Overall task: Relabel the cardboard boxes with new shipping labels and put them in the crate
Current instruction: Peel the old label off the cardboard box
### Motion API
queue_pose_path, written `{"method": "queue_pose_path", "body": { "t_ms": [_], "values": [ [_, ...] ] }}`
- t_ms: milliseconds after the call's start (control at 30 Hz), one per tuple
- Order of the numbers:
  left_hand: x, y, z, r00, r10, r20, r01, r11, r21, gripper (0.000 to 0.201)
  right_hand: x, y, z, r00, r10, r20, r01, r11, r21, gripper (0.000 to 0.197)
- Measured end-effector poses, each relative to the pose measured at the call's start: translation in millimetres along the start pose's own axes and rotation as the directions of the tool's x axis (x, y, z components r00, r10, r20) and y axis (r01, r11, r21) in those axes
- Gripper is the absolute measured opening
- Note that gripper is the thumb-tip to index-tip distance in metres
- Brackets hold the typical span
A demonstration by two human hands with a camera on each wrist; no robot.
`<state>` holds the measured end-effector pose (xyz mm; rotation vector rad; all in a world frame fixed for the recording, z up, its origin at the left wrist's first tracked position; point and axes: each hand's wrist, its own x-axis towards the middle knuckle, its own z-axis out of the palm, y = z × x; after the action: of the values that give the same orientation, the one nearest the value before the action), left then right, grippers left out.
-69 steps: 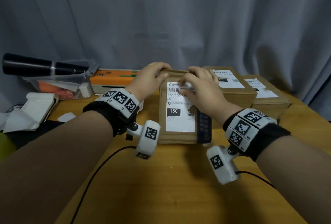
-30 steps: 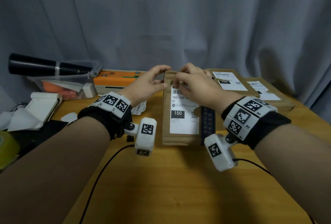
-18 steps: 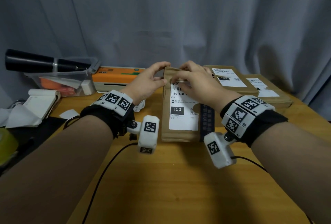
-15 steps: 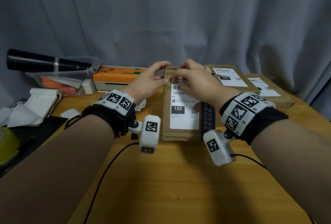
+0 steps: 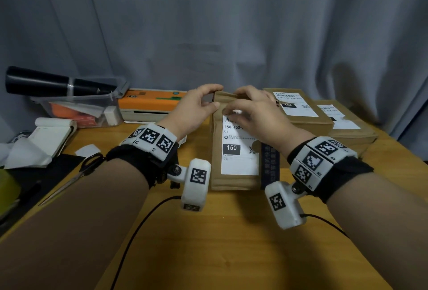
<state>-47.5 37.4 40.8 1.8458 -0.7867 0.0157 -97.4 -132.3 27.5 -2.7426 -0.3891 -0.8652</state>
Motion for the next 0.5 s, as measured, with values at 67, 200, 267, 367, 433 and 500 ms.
{"method": "queue_pose_path", "body": {
  "t_ms": [67,200,267,367,433,500],
  "values": [
    [1.1,1.8,2.2,0.997,0.043,-0.061,-0.038,0.996,0.081,0.034,1.1,-2.0,2.1,1.0,0.01,-0.027,-0.01,1.0,0.012,0.009],
    [2.2,1.8,4.2,0.993,0.066,-0.102,-0.049,0.985,0.164,0.028,-4.1,-2.5,3.3,0.999,-0.016,-0.031,0.016,1.0,0.001,0.005],
    [2.8,1.7,6.5,0.993,0.075,-0.094,-0.061,0.987,0.147,0.026,-10.2,0.6,2.3,0.998,-0.021,-0.056,0.022,1.0,0.02,0.008],
    [3.8,2.9,10.8,0.991,0.088,-0.099,-0.076,0.99,0.116,0.023,-18.5,4.3,-1.5,0.993,-0.014,-0.113,0.021,0.998,0.058,0.023],
    [3.1,3.5,12.1,0.99,0.087,-0.108,-0.083,0.996,0.041,0.021,-22.2,3.6,-5.2,0.991,-0.012,-0.133,0.025,0.994,0.103,0.024],
    [0.8,3.8,12.4,0.989,0.096,-0.114,-0.1,0.995,-0.03,0.019,-25.3,3.0,-7.9,0.989,-0.018,-0.15,0.041,0.988,0.15,0.024]
  ]
}}
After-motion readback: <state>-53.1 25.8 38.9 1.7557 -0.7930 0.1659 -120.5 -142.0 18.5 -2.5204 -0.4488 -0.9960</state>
